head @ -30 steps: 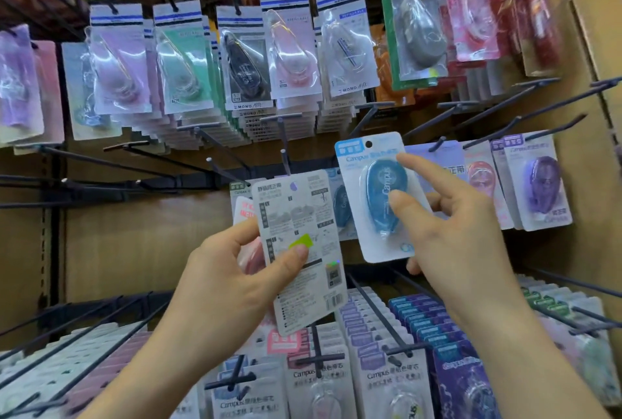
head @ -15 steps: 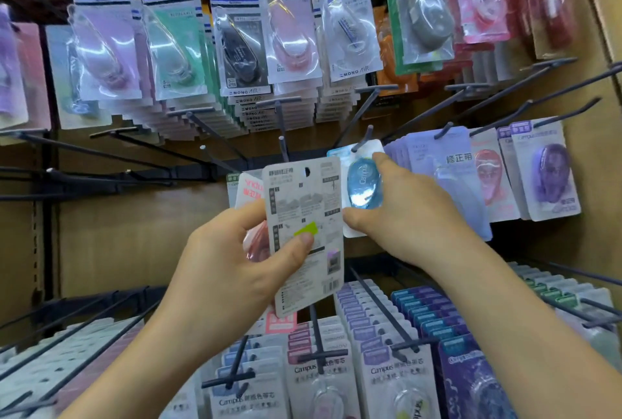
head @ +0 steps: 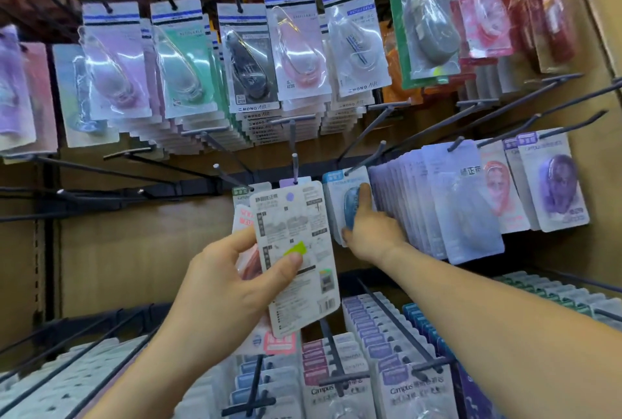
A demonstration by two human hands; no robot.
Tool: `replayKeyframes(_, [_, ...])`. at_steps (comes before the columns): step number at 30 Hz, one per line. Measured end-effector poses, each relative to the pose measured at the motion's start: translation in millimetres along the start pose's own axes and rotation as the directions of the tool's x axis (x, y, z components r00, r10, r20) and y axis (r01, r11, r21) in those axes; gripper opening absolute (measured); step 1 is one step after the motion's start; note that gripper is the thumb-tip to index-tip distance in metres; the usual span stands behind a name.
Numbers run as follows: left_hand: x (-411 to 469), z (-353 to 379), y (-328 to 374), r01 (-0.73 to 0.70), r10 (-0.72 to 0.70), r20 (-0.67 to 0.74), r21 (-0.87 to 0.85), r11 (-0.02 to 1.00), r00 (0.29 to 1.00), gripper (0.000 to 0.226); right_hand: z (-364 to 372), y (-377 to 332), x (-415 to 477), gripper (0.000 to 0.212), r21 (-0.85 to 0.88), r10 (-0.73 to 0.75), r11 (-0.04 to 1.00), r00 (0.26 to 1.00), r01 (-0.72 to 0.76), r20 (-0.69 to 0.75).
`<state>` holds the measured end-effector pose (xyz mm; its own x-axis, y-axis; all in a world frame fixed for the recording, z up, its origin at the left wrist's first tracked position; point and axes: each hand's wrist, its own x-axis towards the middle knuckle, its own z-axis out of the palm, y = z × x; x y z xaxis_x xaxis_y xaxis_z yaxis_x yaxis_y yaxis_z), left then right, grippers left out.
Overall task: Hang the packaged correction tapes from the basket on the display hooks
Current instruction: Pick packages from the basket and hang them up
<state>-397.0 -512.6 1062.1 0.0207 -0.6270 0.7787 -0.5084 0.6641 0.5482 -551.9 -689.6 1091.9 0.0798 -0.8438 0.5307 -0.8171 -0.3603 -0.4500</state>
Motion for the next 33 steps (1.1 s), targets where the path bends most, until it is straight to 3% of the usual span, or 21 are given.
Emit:
replayKeyframes(5, [2,-4,-1,-0.001,0.001,-0.009,-0.036,0.999,1.000,0.025,-18,-5,-16,0.100,0.114,0.010,0.993,0.999,-0.016,0.051])
replayKeyframes(8, [1,-3,4,-0.036,0.035,-0.022,-0.058,0.998,0.999,0.027,-38,-13,-49,0.059,0.125,0.006,0.992,0.994,-0.020,0.113])
replayKeyframes(11, [-4,-2,9,-0.058,0.059,0.009,-0.125,0.990,0.998,0.030,-48,-8,-81,0.040,0.208,-0.142,0.966,0.988,0.153,-0.064])
replayKeyframes(12, [-5,-3,8,-0.040,0.045,0.027,-0.163,0.986,0.999,0.030,-50,-7,-93,0.041,0.352,-0.182,0.915,0.980,0.197,-0.075])
replayKeyframes(14, [-8,-3,6,0.044,-0.019,0.090,-0.293,0.955,0.996,0.025,-56,-13,-115,0.048,0.786,-0.284,0.614,0.949,0.070,0.137])
replayKeyframes(15, [-10,-3,6,0.100,-0.054,0.134,-0.364,0.926,0.990,0.025,-56,-16,-123,0.051,0.884,-0.381,0.465,0.890,-0.051,0.251])
replayKeyframes(16, [-11,-3,4,0.141,-0.074,0.175,-0.412,0.900,0.982,0.026,-55,-18,-129,0.048,0.910,-0.465,0.402,0.835,-0.098,0.295])
replayKeyframes(18, [-14,-3,3,0.169,-0.073,0.228,-0.441,0.881,0.971,0.027,-47,-20,-134,0.036,0.935,-0.529,0.351,0.812,-0.056,0.247])
replayKeyframes(21, [-16,-5,1,0.160,-0.009,0.310,-0.465,0.871,0.951,0.042,-37,-19,-133,0.027,0.966,-0.464,0.255,0.872,-0.040,0.159])
replayKeyframes(24, [-23,-8,0,0.021,0.075,0.177,-0.487,0.873,0.981,0.048,-32,-14,-130,0.019,0.948,-0.297,0.301,0.955,0.101,-0.008])
replayKeyframes(26, [-29,-10,1,-0.197,0.179,-0.084,-0.341,0.919,0.980,0.037,-32,-7,-128,0.013,0.919,-0.190,0.339,0.971,0.203,-0.144])
replayKeyframes(28, [-36,-15,3,-0.403,0.400,-0.263,0.048,0.914,0.878,0.049,-34,0,-128,0.027,0.901,-0.134,0.348,0.965,0.261,-0.228])
replayKeyframes(30, [-40,-18,-1,-0.495,0.641,-0.200,0.483,0.722,0.741,0.057,-36,4,-131,0.032,0.865,-0.143,0.387,0.948,0.319,-0.285])
replayKeyframes(31, [-41,-19,-2,-0.519,0.723,-0.115,0.621,0.587,0.681,0.048,-36,4,-132,0.030,0.856,-0.165,0.394,0.942,0.335,-0.293])
replayKeyframes(33, [-42,-18,-4,-0.533,0.779,0.002,0.731,0.427,0.627,0.025,-35,1,-135,0.028,0.872,-0.190,0.376,0.947,0.313,-0.258])
